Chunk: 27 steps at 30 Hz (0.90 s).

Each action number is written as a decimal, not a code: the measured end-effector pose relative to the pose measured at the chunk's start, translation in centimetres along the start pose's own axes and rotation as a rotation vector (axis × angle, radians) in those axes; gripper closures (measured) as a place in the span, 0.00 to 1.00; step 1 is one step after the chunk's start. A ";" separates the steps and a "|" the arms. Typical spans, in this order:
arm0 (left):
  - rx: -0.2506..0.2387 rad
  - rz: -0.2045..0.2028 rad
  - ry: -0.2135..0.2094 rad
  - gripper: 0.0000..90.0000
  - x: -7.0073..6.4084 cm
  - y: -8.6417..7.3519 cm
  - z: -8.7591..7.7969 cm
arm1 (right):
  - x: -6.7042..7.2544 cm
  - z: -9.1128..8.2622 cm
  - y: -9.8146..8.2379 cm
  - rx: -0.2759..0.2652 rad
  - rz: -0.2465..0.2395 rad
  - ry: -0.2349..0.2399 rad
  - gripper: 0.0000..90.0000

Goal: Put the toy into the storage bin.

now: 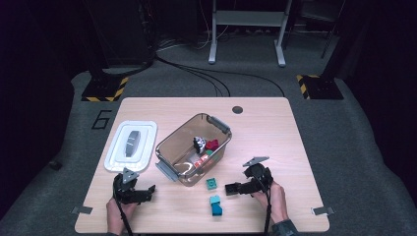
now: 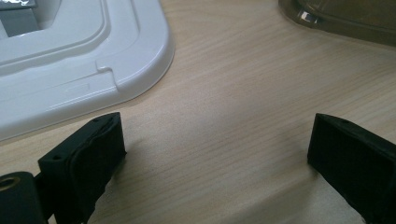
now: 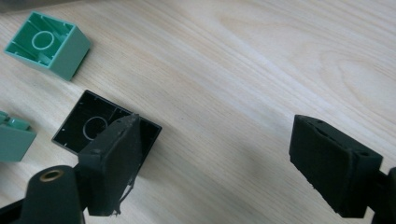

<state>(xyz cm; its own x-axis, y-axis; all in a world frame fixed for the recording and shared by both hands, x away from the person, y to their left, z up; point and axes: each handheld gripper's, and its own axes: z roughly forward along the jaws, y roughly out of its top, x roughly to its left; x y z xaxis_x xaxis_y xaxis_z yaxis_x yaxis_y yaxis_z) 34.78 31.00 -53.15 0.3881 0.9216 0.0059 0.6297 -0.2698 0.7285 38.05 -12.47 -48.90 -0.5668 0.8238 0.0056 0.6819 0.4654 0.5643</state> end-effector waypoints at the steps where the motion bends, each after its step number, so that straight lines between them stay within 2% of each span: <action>1: 0.000 0.000 0.000 0.04 0.0 0.0 0.0 | -0.1 -0.2 -0.1 -0.006 0.005 0.002 0.18; 4: 0.000 0.000 0.000 0.04 0.0 0.0 0.0 | 0.2 -0.8 0.1 -0.036 -0.016 0.018 0.17; 7: 0.000 0.000 0.000 0.04 0.0 0.0 0.0 | 1.0 -1.1 0.6 -0.050 -0.070 0.062 0.17; 13: 0.000 0.000 0.000 0.04 0.0 0.0 0.0 | 3.2 -0.1 1.4 -0.014 -0.193 0.121 0.17; 16: 0.000 0.001 0.001 0.04 0.0 0.0 0.0 | 3.7 0.5 1.4 0.005 -0.231 0.145 0.17; 20: 0.000 0.001 0.001 0.04 0.0 0.0 0.0 | 3.9 1.2 1.4 0.033 -0.249 0.146 0.19; 23: 0.000 0.000 0.000 0.04 0.0 0.0 0.0 | 3.7 1.6 1.5 0.047 -0.249 0.125 0.25; 27: 0.000 0.001 0.000 0.04 0.0 0.0 0.0 | 3.1 1.6 1.5 0.046 -0.195 0.092 0.31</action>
<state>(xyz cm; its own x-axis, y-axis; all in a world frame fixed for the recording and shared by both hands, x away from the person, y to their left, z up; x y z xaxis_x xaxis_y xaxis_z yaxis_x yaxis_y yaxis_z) 34.77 31.00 -53.14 0.3882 0.9215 0.0068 0.6297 -0.2706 0.7282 38.07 -8.71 -49.32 -0.7284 0.6847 -0.0231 0.5745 0.6289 0.5239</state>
